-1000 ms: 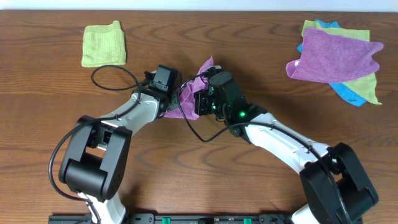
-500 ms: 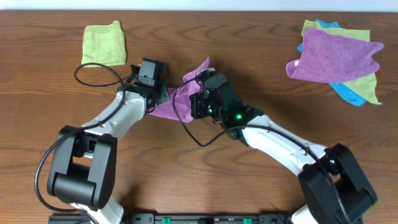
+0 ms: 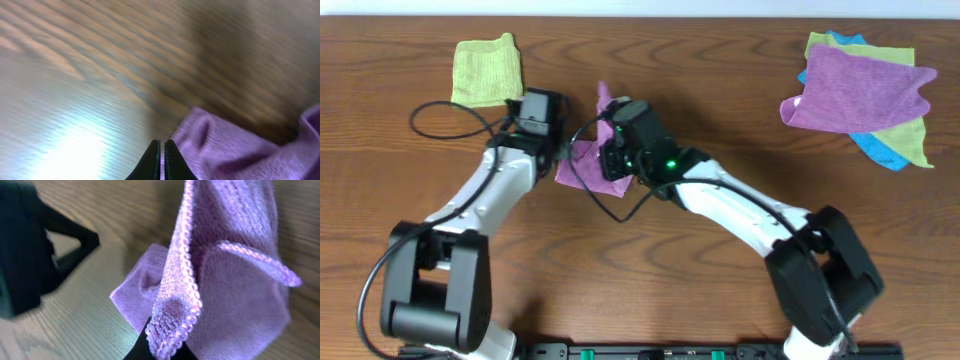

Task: Fold the cloth
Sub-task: 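Fold the strip in half, moving the right gripper toward the left, then release the left gripper and press the folded cloth with the right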

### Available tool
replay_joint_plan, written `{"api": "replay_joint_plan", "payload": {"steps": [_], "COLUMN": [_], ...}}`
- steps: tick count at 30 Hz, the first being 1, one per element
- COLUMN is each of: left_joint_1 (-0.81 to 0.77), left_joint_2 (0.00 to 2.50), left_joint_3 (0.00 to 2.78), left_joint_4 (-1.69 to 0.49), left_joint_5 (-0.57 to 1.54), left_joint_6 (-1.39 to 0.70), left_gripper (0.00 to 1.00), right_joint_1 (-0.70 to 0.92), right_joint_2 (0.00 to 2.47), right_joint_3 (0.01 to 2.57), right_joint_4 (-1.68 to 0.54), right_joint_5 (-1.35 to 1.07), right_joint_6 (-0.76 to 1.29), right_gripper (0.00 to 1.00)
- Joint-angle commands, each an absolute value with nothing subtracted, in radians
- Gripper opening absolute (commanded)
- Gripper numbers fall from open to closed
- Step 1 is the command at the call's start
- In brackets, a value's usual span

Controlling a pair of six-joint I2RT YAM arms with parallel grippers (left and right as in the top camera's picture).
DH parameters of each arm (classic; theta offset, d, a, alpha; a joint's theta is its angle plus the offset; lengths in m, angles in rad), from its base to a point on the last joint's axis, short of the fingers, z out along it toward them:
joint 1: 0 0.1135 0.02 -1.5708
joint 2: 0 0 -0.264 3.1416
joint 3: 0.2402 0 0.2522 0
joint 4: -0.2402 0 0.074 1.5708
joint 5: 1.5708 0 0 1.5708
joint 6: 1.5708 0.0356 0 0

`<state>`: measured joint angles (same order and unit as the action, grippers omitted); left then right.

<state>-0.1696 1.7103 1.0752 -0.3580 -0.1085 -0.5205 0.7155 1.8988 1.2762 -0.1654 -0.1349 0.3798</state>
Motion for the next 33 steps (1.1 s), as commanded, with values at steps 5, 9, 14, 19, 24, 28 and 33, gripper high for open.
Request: {"api": "replay_joint_plan", "payload": {"steps": [5,9,14,19,24,28,33], "left_joint_1": [-0.049,-0.027,-0.027,-0.027,-0.027,-0.027,-0.027], "left_joint_2": [1.655,1.637,1.632,1.632,1.632,1.632,1.631], "left_joint_3": [1.092,1.092,1.092,1.092,1.092,1.092,1.092], "left_joint_4": [-0.376,-0.387,-0.39,-0.393,-0.393,-0.393,-0.396], "left_joint_5": [-0.133,-0.13,-0.13,-0.13,-0.13,-0.13,-0.13], "left_joint_6": [-0.505,-0.489,-0.475,-0.475,-0.475,-0.474,-0.474], "left_gripper": [0.06,0.06,0.06,0.06,0.06,0.06,0.06], "right_joint_1": [0.772,0.777,0.784,0.794,0.817,0.829,0.842], "right_joint_2": [1.932,1.971,2.03,2.054,2.06,2.06,2.06], "right_joint_3": [1.316,1.317,1.346,1.368,1.374,1.374,1.374], "right_joint_4": [-0.165,-0.141,-0.126,-0.117,-0.097,-0.096,-0.089], "right_joint_5": [-0.138,-0.139,-0.139,-0.139,-0.139,-0.139,-0.144], "right_joint_6": [0.336,0.336,0.343,0.344,0.343,0.343,0.343], "right_gripper": [0.01,0.01,0.01,0.01,0.22,0.33,0.39]}}
